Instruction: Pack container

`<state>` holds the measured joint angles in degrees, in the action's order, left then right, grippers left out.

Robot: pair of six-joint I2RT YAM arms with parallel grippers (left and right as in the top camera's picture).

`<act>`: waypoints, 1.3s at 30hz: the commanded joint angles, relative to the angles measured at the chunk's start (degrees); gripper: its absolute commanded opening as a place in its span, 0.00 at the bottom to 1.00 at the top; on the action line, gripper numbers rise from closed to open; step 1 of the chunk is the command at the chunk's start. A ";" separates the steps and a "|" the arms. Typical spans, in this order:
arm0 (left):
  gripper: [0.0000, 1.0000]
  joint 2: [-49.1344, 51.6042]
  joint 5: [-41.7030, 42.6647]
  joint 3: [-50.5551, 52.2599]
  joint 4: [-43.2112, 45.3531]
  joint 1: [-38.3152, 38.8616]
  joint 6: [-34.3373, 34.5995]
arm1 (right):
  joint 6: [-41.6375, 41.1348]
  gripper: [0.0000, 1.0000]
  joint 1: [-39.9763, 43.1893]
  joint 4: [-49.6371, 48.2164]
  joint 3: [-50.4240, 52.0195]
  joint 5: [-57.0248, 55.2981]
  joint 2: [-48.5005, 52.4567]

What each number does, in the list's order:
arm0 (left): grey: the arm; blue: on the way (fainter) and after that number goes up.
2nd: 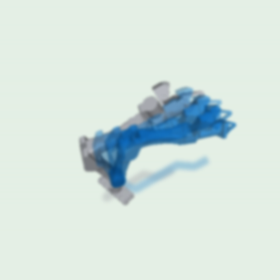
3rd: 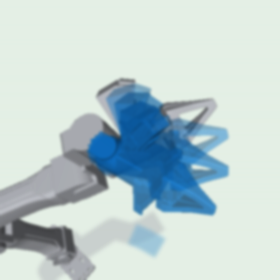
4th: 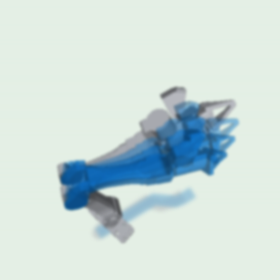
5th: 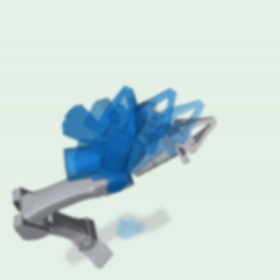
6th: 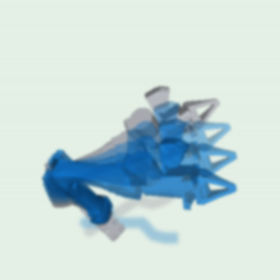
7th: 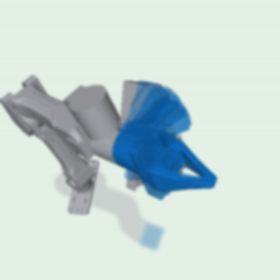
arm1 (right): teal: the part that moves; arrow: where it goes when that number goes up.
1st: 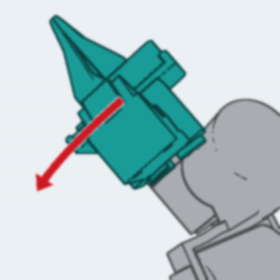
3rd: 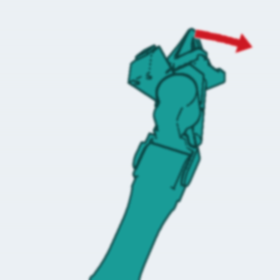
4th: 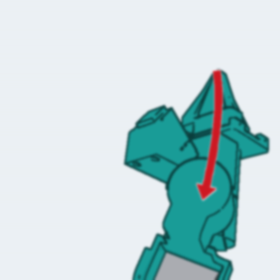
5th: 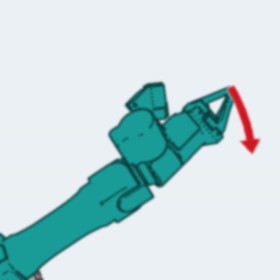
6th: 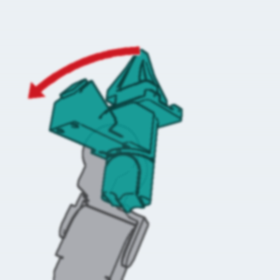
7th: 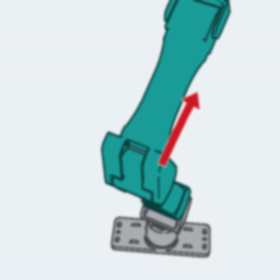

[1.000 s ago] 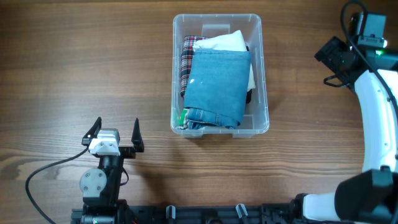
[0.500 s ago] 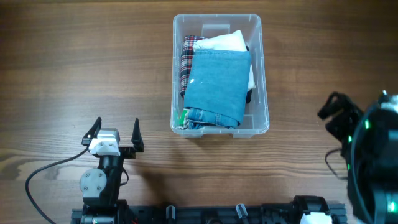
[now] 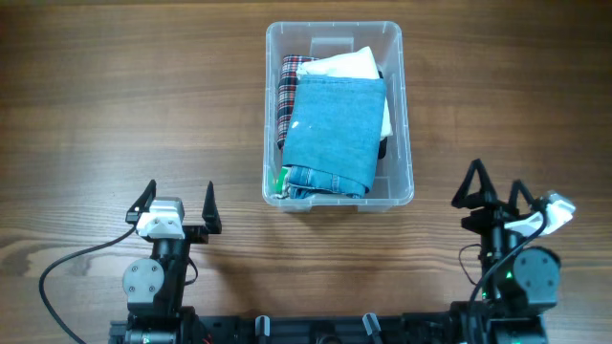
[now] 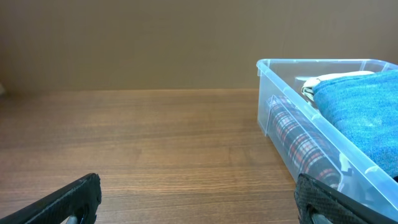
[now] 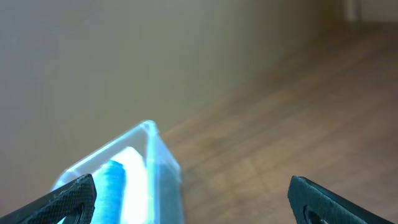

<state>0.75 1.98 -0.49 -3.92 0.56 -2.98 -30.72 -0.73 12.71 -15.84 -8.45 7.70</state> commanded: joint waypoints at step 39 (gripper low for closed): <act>1.00 0.02 -0.13 0.17 -0.44 -0.46 -1.25 | 24.59 1.00 -1.44 -12.85 15.54 11.93 -7.50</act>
<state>0.73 1.98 -0.49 -3.92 0.58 -2.98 -7.18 -1.85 0.01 -0.38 2.57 0.89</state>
